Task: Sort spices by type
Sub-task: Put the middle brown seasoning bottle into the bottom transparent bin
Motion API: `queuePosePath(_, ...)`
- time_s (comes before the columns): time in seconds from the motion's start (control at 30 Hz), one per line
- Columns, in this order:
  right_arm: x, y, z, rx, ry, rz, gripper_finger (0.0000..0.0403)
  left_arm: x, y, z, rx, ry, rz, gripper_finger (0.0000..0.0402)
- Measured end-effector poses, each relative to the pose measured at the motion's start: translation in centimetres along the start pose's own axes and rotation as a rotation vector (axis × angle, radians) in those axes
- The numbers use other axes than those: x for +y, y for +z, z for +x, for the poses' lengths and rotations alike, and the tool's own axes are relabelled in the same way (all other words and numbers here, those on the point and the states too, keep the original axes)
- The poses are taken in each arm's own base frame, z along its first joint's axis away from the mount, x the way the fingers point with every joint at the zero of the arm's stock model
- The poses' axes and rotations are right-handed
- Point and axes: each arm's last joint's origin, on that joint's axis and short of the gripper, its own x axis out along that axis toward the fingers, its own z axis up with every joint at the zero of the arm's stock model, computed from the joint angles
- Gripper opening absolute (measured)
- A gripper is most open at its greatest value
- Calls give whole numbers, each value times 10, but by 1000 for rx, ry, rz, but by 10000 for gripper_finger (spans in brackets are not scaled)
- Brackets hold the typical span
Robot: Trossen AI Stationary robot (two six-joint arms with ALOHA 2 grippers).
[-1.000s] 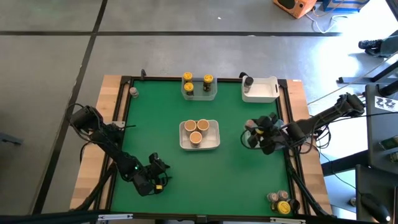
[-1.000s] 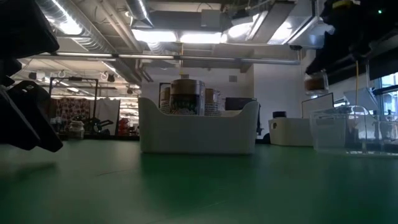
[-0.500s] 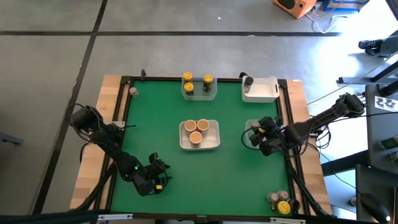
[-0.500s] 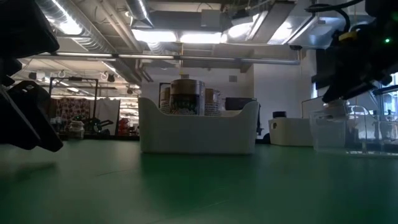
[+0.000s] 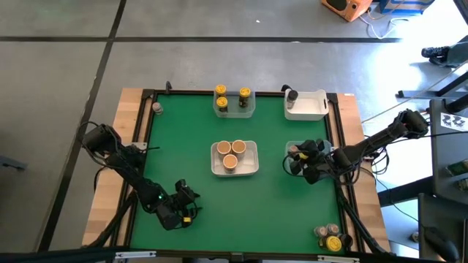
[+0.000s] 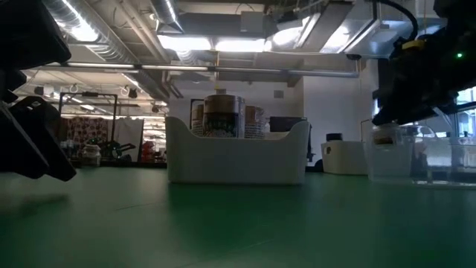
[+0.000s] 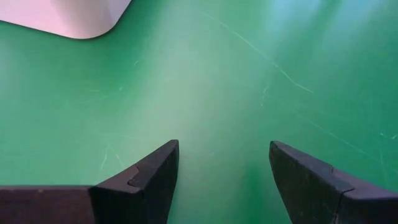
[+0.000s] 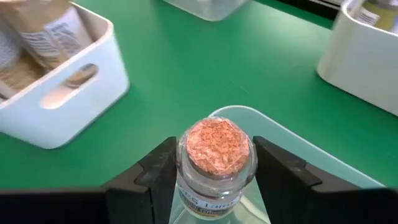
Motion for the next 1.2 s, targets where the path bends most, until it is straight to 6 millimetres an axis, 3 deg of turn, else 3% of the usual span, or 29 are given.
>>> queuePosePath(0.23, 4, 2, 0, -16, 29, -40, 185, 0, 0, 0, 0, 0, -1, 233)
queuePosePath(0.83, -28, -7, -6, 93, -234, 27, 185, 0, 0, 0, 0, 0, -4, 233)
queuePosePath(1.2, -51, -33, 6, 100, -318, 88, 185, 0, 0, 0, 0, 0, -4, 233)
